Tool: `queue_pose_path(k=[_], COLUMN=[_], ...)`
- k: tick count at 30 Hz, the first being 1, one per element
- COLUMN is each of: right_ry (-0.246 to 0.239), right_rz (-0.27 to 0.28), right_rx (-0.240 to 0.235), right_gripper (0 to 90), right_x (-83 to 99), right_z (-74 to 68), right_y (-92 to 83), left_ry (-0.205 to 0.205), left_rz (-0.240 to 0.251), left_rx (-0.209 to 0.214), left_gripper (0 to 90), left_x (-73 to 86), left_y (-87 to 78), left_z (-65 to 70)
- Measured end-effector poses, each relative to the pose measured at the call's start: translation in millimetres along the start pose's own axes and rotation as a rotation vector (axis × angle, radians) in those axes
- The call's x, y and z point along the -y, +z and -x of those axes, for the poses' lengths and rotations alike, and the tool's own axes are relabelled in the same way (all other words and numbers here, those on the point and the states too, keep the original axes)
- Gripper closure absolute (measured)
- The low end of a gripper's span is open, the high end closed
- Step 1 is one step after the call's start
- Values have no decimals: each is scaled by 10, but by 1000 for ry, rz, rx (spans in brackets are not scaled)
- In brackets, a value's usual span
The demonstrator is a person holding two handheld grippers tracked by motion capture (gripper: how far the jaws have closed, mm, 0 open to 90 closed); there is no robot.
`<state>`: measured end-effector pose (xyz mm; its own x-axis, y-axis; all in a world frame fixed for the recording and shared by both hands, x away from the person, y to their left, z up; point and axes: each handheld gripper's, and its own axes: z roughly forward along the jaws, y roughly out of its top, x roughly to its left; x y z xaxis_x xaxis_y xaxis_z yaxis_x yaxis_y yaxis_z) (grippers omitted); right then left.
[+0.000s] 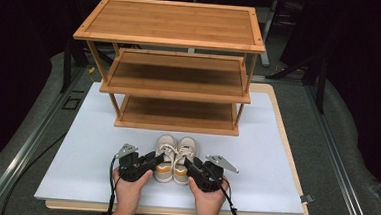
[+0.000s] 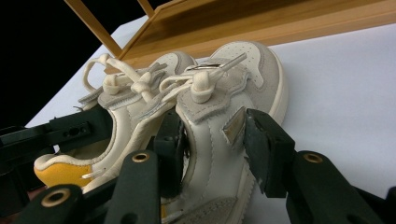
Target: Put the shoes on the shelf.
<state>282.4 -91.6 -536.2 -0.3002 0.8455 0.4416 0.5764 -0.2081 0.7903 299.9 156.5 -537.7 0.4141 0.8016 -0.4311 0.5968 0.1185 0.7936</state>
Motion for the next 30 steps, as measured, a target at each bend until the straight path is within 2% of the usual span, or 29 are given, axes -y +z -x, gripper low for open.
queue_pose_path(k=[3,8,9,11,13,17,19,25,27,28,30], right_ry=[2,1,3,2,0,-4,-4,-5,-4,-3,-1], right_rz=[-8,9,10,19,15,16,25,40,25,32,47], right_rx=[-1,-6,6,-6,5,-9,4,-17,-21,-14,-33], right_gripper=[588,588,588,588,588,588,588,587,587,588,587], right_x=[-31,-101,-122,-154,-191,-259,-292,-388,-419,-431,-452], right_z=[-20,-52,-67,-76,-94,-121,-149,-198,-207,-216,-219], right_y=[-20,-42,-54,-68,-95,-134,-146,-181,-208,-213,-220], left_ry=[-1,-6,-5,0,-1,7,10,19,22,25,26], left_rz=[6,9,9,8,10,17,18,22,26,24,27], left_rx=[3,12,14,14,16,17,17,20,22,24,32], left_gripper=[573,573,573,572,573,573,573,572,572,572,572], left_x=[-43,-117,-134,-170,-205,-275,-319,-429,-464,-476,-511], left_y=[-23,-50,-57,-70,-82,-113,-136,-186,-202,-209,-221], left_z=[6,29,36,58,79,114,134,169,185,191,205])
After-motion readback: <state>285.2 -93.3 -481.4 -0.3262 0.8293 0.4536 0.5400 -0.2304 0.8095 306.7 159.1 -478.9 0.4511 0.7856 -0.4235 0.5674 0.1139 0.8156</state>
